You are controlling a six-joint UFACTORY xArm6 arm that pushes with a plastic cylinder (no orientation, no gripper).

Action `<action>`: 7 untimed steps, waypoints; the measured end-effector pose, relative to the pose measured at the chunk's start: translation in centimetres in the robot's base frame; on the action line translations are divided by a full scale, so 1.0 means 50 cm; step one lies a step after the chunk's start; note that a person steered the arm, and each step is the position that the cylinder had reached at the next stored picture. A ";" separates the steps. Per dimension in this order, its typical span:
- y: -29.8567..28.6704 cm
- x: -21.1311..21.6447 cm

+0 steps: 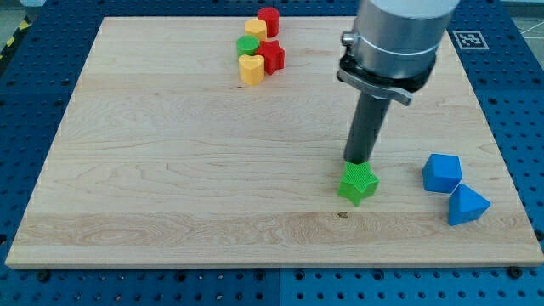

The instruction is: Slide the green star closer to the blue triangle

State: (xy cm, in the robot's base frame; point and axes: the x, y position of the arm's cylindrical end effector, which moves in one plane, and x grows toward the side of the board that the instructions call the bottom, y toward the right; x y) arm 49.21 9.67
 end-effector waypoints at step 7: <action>0.079 0.066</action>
State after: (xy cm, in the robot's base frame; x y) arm 52.52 13.60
